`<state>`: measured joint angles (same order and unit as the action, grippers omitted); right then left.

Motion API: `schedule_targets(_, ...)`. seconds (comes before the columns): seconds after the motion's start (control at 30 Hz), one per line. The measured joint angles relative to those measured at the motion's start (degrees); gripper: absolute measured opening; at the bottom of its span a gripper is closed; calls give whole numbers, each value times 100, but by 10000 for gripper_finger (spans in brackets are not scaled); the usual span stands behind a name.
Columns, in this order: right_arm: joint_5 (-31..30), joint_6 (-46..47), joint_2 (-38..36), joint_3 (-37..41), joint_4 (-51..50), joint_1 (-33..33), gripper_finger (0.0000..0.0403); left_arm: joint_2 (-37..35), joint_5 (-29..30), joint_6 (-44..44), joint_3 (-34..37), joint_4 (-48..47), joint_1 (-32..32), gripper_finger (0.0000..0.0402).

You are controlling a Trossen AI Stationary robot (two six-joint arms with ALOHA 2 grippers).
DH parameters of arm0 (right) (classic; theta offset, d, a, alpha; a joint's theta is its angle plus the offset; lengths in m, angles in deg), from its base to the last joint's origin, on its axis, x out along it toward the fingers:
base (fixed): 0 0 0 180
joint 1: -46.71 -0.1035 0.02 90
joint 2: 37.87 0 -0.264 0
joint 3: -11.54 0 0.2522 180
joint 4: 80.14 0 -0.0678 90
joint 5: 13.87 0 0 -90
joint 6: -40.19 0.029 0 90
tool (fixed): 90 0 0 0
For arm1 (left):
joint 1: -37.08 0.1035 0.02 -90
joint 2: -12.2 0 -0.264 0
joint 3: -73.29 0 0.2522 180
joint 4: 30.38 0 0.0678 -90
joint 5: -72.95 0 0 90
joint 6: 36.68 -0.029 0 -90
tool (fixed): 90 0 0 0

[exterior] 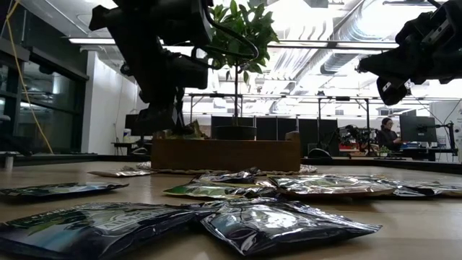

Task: Pick & Place Tea
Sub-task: Put the green tea bag into the left section of the wooden organizer, then put the brown tea bag into the middle section of the wooden organizer

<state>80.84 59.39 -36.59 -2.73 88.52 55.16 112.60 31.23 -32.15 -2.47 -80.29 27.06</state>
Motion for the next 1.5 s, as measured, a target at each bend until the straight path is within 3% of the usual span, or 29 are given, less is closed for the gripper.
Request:
schedule_targets(0.23, 0, -15, 0, -2, -1, 1, 0, 0, 28, 0, 0, 0, 0, 105)
schedule_targets(1.03, -1, -16, 0, -2, 0, 1, 0, -2, 93, -282, -4, 21, -9, 205)
schedule_targets(1.5, -1, -17, 0, -2, -1, 1, 0, -4, 264, -440, -73, 22, -9, 293)
